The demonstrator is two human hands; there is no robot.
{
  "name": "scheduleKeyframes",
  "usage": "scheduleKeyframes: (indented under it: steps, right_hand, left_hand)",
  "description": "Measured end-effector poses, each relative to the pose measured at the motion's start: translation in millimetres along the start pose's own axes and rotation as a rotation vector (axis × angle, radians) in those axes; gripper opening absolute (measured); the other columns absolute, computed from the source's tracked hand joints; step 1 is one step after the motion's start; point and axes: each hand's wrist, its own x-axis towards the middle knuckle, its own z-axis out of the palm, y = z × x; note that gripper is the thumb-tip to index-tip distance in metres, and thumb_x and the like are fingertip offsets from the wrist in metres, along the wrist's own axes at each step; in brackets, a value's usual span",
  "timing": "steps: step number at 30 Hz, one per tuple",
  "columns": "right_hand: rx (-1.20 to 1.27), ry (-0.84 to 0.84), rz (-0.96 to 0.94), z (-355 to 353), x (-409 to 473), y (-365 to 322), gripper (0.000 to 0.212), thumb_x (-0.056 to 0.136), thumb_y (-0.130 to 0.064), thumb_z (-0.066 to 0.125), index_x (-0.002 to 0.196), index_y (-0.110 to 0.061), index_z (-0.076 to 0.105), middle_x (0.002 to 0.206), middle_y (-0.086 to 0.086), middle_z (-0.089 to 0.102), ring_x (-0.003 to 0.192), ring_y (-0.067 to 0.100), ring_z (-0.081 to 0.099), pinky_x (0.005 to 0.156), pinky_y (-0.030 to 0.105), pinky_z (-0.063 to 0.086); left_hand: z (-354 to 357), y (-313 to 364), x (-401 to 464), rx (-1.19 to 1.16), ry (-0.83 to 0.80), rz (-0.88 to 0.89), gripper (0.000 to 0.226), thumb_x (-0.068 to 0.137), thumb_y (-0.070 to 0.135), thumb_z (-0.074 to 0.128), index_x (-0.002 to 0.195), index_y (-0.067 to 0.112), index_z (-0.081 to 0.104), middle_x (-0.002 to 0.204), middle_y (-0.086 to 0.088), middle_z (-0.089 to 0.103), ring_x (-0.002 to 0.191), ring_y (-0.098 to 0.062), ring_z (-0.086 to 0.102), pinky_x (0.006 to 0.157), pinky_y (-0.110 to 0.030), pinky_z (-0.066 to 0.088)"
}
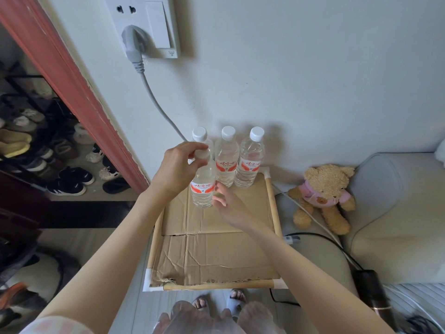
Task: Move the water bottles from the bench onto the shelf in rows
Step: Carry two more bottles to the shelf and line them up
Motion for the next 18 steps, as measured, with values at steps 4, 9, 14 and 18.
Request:
scheduleKeyframes:
  steps: [4, 9, 14, 18]
  right_hand:
    - [-0.011, -0.014, 0.018, -1, 0, 0, 0.048, 0.094, -0.009, 0.037, 0.140, -0.021, 0.028, 0.147, -0.001, 0.035, 0.134, 0.016, 0.035, 0.099, 0.023, 0.031]
    - [-0.035, -0.002, 0.034, -3, 0, 1, 0.049, 0.095, -0.012, 0.039, 0.141, -0.023, 0.027, 0.147, -0.002, 0.034, 0.134, 0.017, 0.036, 0.102, 0.024, 0.031]
    - [-0.055, 0.032, 0.037, -5, 0, 3, 0.051, 0.094, -0.014, 0.040, 0.142, -0.023, 0.025, 0.147, -0.002, 0.035, 0.133, 0.017, 0.036, 0.103, 0.026, 0.032]
    - [-0.064, 0.059, 0.033, -12, -5, -3, 0.053, 0.095, -0.015, 0.041, 0.144, -0.021, 0.021, 0.148, 0.000, 0.032, 0.134, 0.016, 0.036, 0.098, 0.022, 0.031]
  left_hand:
    - [2, -1, -3, 0.017, 0.016, 0.019, 0.029, 0.081, 0.011, 0.063, 0.110, 0.013, 0.061, 0.110, -0.007, 0.064, 0.095, -0.023, 0.060, 0.087, -0.028, 0.046]
    - [0, -5, -7, 0.055, 0.001, 0.079, 0.035, 0.082, 0.009, 0.063, 0.116, 0.014, 0.059, 0.120, -0.006, 0.059, 0.107, -0.021, 0.056, 0.090, -0.025, 0.043]
    - [0, -9, -9, 0.092, -0.049, 0.092, 0.044, 0.081, 0.007, 0.062, 0.124, 0.015, 0.054, 0.130, -0.006, 0.053, 0.122, -0.019, 0.046, 0.098, -0.022, 0.034]
    - [-4, -11, -10, 0.146, -0.121, 0.097, 0.050, 0.082, 0.010, 0.062, 0.129, 0.019, 0.047, 0.136, -0.005, 0.046, 0.127, -0.019, 0.041, 0.099, -0.017, 0.025]
